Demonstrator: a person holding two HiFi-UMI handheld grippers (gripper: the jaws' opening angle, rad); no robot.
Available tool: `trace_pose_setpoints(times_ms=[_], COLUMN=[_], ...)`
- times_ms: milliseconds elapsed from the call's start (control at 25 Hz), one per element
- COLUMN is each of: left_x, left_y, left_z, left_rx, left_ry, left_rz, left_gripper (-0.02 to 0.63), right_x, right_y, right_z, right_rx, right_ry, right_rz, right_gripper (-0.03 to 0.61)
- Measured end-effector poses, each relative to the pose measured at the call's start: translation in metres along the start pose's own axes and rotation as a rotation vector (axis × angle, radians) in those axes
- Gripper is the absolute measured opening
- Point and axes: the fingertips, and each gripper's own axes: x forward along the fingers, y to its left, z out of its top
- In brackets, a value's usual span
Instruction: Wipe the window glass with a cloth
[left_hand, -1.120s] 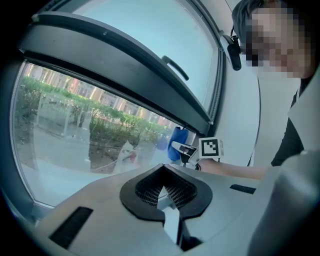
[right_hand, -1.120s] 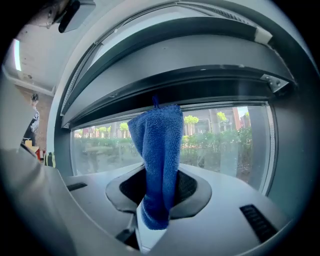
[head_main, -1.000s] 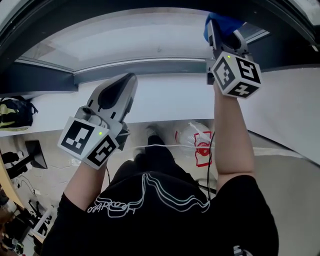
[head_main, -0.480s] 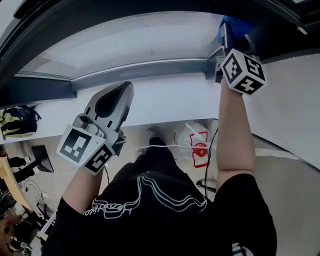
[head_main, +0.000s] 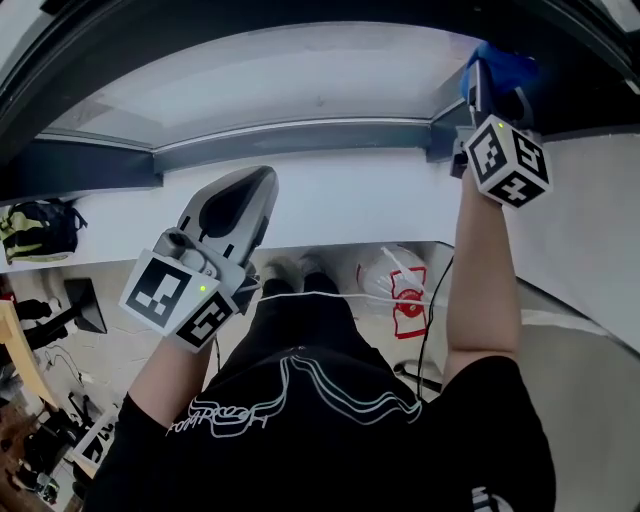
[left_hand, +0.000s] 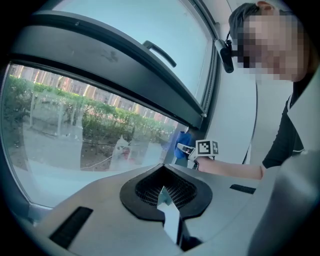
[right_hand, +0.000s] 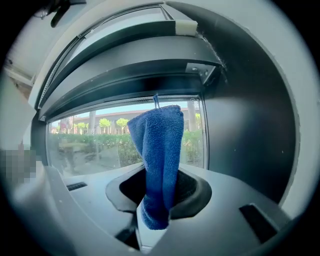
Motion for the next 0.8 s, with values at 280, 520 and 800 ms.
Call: trace_pose_setpoints(times_ms=[280, 520, 800], left_x=[-0.031, -0.079, -0.156], left_y=[0.045, 0.092, 0.168], left_z=[-0.012, -0.011, -0.019], left_rx=[-0.039, -0.058, -0.102], left_ry=[-0.04, -0.066, -0.112], left_rz=[0.024, 0.044, 0.15], left_gripper=[0.003, 0.003, 0.003], right_x=[-0.025, -0.038, -0.032], right_y=[0.086, 0.2, 0.382], right_z=[-0.016, -0.016, -0.018], right_rx=[0.031, 0.042, 0.012], right_ry=[0.013, 0.036, 0.047], right_rz=[0.086, 0.208, 0.46], right_gripper=[0.094, 0.094, 0.094])
